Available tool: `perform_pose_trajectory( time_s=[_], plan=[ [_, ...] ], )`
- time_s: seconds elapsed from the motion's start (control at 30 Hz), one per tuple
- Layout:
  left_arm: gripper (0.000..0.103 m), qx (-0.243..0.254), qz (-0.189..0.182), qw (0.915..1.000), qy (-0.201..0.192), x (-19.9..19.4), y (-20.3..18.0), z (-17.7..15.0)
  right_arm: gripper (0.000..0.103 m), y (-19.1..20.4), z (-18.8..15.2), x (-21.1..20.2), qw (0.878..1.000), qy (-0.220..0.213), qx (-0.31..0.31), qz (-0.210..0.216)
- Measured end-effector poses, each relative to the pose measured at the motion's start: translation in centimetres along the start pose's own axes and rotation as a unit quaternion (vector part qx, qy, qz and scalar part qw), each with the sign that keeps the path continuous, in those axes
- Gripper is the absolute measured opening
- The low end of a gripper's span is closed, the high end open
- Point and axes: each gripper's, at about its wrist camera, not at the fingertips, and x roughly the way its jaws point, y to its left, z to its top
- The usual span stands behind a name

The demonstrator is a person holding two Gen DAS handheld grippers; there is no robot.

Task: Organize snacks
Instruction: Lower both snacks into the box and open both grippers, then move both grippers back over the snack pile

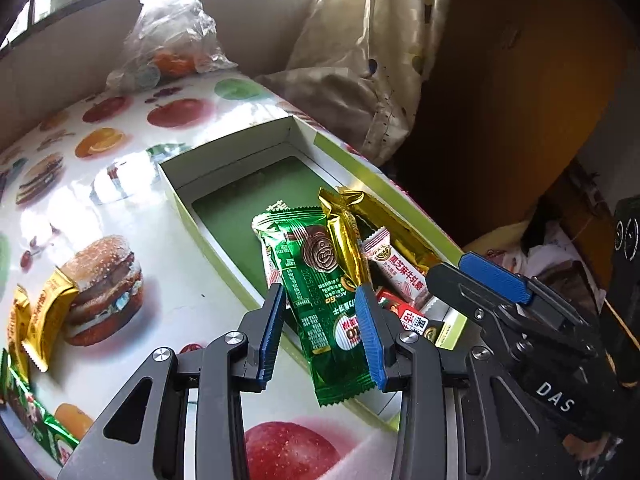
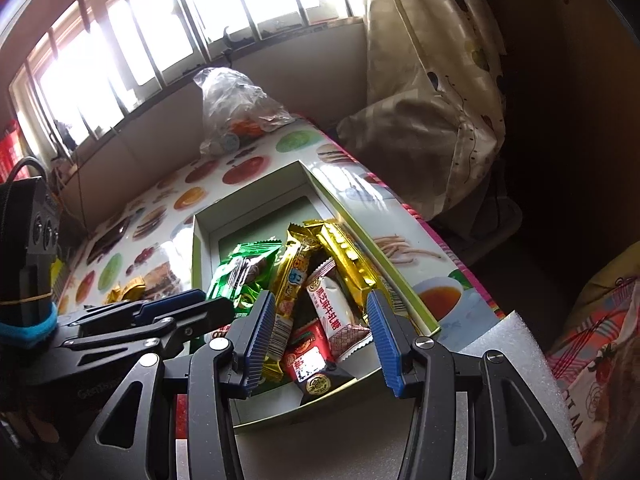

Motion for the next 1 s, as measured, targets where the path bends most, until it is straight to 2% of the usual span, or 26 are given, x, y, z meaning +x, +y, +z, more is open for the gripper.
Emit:
perform_pose_trajectory(
  time_s=[0.33, 0.43, 0.53, 1.0],
  plan=[
    [0.04, -0.013, -0.009, 0.9993, -0.034, -3.1, 0.3, -0.6, 0.047, 1.0, -0.1, -0.6, 1.0, -0.007, -0.009, -0.001],
    [0.044, -0.01, 0.007, 0.999, -0.044, -4.2, 0.4, -1.0, 0.047, 1.4, -0.1, -0.7, 1.0, -0.008, -0.013, 0.001],
    [0.045, -0.016, 0.01, 0.9986, -0.049, -4.9, 0.7, -1.4, 0.047, 1.9, -0.2, -0.9, 1.0, -0.009, -0.018, 0.004],
    [0.045, -0.039, 0.093, 0.9917, -0.08, -8.4, 3.2, -3.3, 0.047, 5.0, -0.6, -1.1, 0.998, -0.009, -0.052, 0.025]
  ],
)
